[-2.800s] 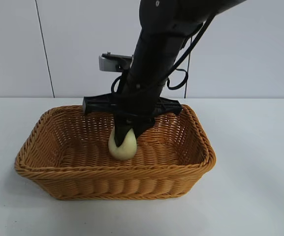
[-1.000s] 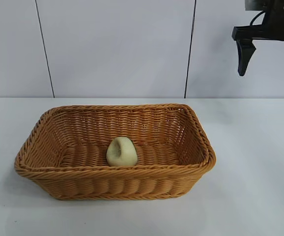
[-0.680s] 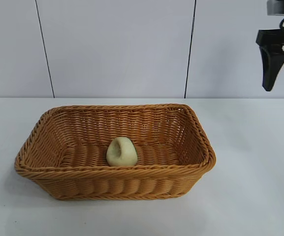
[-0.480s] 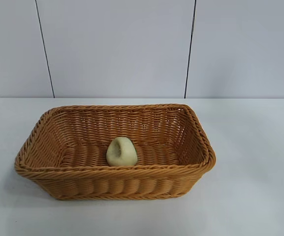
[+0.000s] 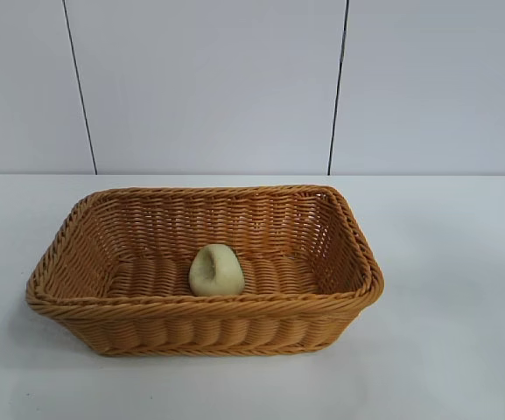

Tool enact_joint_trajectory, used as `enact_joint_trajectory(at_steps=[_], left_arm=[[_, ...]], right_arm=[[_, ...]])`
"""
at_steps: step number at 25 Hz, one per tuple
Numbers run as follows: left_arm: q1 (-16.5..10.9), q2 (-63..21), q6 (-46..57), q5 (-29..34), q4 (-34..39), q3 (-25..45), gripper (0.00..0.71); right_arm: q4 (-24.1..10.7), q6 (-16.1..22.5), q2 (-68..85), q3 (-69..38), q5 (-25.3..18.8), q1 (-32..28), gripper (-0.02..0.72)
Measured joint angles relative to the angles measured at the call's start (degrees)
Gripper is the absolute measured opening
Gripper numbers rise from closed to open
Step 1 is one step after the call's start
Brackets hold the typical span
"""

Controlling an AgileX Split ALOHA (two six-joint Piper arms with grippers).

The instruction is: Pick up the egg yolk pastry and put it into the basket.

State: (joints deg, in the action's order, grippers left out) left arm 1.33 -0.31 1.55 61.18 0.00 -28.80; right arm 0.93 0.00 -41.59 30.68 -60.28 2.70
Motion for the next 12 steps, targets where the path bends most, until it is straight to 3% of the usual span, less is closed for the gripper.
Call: enact_joint_trajectory(at_steps=[12], left_arm=[[0.00, 0.00, 0.00, 0.00, 0.00, 0.00, 0.696]], right_arm=[[0.22, -0.71, 24.58, -2.10, 1.38, 0.00, 0.695]])
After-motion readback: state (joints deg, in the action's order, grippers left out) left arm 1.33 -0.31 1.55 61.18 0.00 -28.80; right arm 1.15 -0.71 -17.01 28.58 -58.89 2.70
